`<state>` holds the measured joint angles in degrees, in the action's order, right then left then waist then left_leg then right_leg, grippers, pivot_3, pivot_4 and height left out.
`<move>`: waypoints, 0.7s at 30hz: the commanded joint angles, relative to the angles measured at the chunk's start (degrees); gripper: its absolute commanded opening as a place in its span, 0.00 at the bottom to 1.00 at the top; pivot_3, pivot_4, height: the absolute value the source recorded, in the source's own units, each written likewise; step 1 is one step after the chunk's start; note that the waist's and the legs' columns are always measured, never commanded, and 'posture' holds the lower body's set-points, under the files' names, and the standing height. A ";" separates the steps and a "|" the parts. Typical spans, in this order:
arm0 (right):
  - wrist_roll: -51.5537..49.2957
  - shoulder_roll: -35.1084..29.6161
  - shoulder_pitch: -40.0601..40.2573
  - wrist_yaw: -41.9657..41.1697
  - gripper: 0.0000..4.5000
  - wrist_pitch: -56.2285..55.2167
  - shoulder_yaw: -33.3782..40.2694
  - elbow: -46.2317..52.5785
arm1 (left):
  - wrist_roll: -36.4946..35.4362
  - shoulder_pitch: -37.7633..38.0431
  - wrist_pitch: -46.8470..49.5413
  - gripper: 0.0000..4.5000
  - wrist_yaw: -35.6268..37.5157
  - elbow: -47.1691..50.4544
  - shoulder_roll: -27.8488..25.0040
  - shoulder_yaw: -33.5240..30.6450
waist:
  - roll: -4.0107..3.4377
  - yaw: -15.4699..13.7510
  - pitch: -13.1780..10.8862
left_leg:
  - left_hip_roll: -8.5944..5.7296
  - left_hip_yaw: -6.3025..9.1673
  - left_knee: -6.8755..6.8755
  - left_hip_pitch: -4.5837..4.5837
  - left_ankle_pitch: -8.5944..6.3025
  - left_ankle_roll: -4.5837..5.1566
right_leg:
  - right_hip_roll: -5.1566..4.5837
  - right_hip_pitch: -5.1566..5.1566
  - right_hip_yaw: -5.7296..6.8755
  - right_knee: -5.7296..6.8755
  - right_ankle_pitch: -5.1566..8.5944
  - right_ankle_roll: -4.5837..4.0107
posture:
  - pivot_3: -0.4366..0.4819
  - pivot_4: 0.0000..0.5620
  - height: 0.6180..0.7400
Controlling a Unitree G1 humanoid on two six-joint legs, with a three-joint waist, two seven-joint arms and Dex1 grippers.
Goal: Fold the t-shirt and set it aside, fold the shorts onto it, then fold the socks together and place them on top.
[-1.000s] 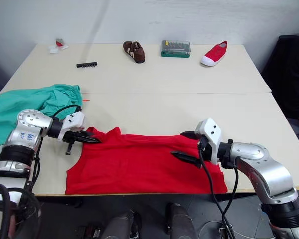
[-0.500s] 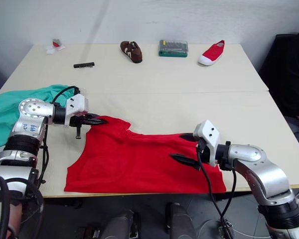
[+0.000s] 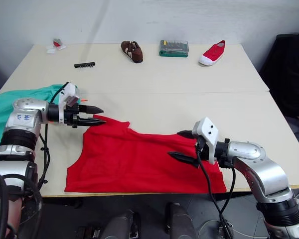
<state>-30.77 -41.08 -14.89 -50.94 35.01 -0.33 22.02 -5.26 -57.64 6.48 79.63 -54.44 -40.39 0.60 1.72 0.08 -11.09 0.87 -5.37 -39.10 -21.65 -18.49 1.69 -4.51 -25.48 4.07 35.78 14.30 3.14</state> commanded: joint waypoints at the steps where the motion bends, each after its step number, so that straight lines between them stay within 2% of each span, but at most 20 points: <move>1: -0.95 0.64 -0.72 0.38 0.98 -0.10 0.94 1.31 | 1.95 -0.37 -4.45 0.64 -2.53 -0.03 -0.31 0.74 | 0.00 -0.01 0.00 | 0.00 0.00 0.00 0.00 0.00 0.00 | 0.00 0.00 -0.01 0.01 0.00 0.00 | 0.48 0.27 1.00; 5: -0.75 0.98 -0.71 0.64 0.98 -0.09 0.82 1.31 | 5.42 -1.20 -9.34 0.64 -5.68 -3.48 0.68 2.95 | 0.00 -0.07 0.00 | 0.00 0.02 0.00 0.01 0.01 -0.03 | -0.02 0.00 -0.17 0.02 0.00 0.00 | 0.48 0.27 1.00; 13: -0.56 1.40 -0.90 1.12 0.98 0.06 0.59 1.62 | 8.41 -4.53 -12.63 0.64 -9.58 -10.64 2.45 4.17 | 0.00 -0.08 0.00 | 0.00 0.01 0.00 -0.01 0.01 -0.02 | -0.02 0.00 -0.15 0.00 0.00 0.00 | 0.48 0.27 1.00; 16: -0.59 1.34 -0.20 1.40 0.98 0.05 0.73 2.12 | 8.34 -5.14 -13.19 0.51 -9.47 -11.82 2.45 3.95 | 0.00 -0.01 0.00 | -0.01 -0.01 0.00 0.00 0.01 -0.01 | -0.02 0.00 -0.13 0.00 0.00 0.00 | 0.48 0.27 1.00; 21: -0.53 1.14 0.77 1.62 0.98 -0.16 0.79 2.53 | 8.56 -5.21 -13.87 0.14 -8.97 -12.72 1.85 3.93 | 0.00 -0.04 0.00 | 0.00 0.01 0.00 0.00 0.01 -0.02 | -0.02 -0.01 -0.04 0.00 0.00 0.00 | 0.48 0.27 1.00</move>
<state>-30.76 -39.95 -14.24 -49.37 35.23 -0.33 22.16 3.31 -61.52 -6.58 70.32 -67.09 -37.60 5.34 1.72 0.04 -11.09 0.87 -5.38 -39.10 -21.65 -18.48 1.67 -4.53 -25.48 4.06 35.79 14.30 3.14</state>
